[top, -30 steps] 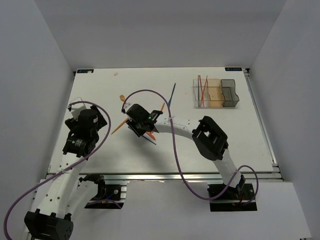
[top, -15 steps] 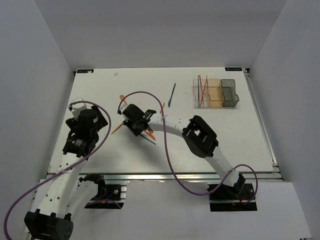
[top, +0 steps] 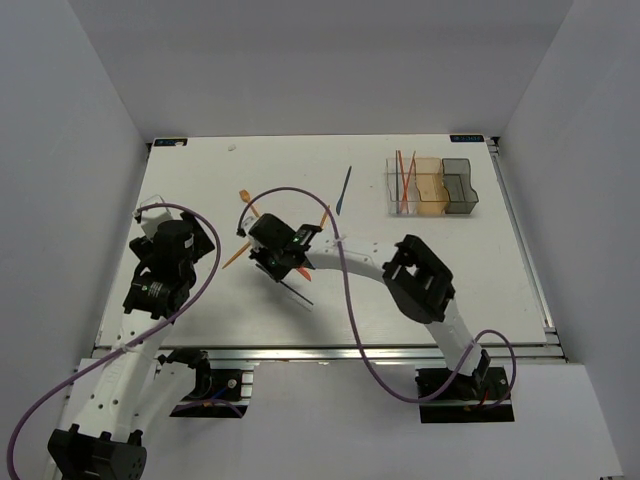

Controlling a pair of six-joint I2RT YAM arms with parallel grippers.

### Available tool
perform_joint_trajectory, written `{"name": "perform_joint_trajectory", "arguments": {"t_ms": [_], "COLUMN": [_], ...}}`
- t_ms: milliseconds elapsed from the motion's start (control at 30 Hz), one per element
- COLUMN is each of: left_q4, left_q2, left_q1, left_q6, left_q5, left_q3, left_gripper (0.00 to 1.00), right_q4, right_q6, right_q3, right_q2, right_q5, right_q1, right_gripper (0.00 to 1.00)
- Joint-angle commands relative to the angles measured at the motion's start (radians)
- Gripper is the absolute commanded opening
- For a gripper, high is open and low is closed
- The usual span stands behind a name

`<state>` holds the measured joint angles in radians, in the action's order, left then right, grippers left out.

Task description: Sort the eating utensils into containers

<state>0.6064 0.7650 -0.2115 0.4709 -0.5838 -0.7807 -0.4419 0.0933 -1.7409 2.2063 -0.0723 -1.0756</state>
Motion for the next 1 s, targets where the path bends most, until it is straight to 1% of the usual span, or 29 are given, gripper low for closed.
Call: {"name": "perform_joint_trajectory", "arguments": {"t_ms": [0,67,133,167,200,233,267,300,333,367,433,467,567,667,767,900,967], "left_q4": [-0.003,-0.005,-0.002,-0.002,-0.002,-0.003,-0.005,-0.007,-0.007,-0.007,-0.007,-0.008,-0.008,-0.011,-0.016,-0.016,-0.017], "left_q2": [-0.015,-0.010,-0.006,-0.006,-0.007,-0.007,-0.009,-0.010,-0.010,-0.009,-0.003,-0.001,-0.001,0.000,0.010,0.019,0.017], "left_q1": [0.000,-0.002,-0.002,0.000,0.000,0.000,0.000,-0.002,-0.002,-0.002,0.000,0.000,0.000,-0.002,-0.002,-0.002,0.000], "left_q6": [-0.006,-0.006,-0.006,-0.006,-0.006,-0.006,-0.006,-0.008,-0.008,-0.008,-0.009,-0.009,-0.009,-0.011,-0.014,-0.017,-0.017], "left_q5": [-0.001,0.002,0.002,0.002,0.002,0.002,0.004,0.007,0.010,0.012,0.018,0.019,0.021,0.022,0.035,0.044,0.045], "left_q3": [-0.023,-0.023,-0.025,-0.025,-0.023,-0.023,-0.023,-0.022,-0.022,-0.020,-0.022,-0.020,-0.020,-0.020,-0.019,-0.022,-0.020], "left_gripper": [0.98,0.98,0.98,0.98,0.98,0.98,0.98,0.98,0.98,0.98,0.98,0.98,0.98,0.98,0.98,0.98,0.98], "right_q4": [0.077,0.089,0.082,0.074,0.054,0.049,0.054,0.083,0.101,0.126,0.227,0.256,0.396,0.408,0.426,0.477,0.506], "right_q6": [0.054,0.097,0.115,0.111,0.108,0.103,0.099,0.095,0.092,0.079,0.062,0.057,0.011,-0.010,-0.049,-0.084,-0.078], "right_q3": [0.033,0.066,0.083,0.096,0.099,0.104,0.110,0.121,0.118,0.112,0.090,0.075,0.040,-0.063,-0.144,-0.163,-0.125], "right_q2": [-0.229,-0.319,-0.365,-0.397,-0.410,-0.416,-0.424,-0.425,-0.410,-0.401,-0.375,-0.343,-0.283,-0.183,-0.103,-0.045,-0.034], "right_q5": [0.031,0.029,-0.021,-0.065,-0.160,-0.203,-0.242,-0.306,-0.332,-0.352,-0.414,-0.429,-0.452,-0.416,-0.409,-0.417,-0.425], "right_q1": [0.019,0.055,0.129,0.181,0.215,0.248,0.331,0.376,0.419,0.498,0.563,0.616,0.687,0.730,0.746,0.752,0.753], "right_gripper": [0.00,0.00,0.00,0.00,0.00,0.00,0.00,0.00,0.00,0.00,0.00,0.00,0.00,0.00,0.00,0.00,0.00]}}
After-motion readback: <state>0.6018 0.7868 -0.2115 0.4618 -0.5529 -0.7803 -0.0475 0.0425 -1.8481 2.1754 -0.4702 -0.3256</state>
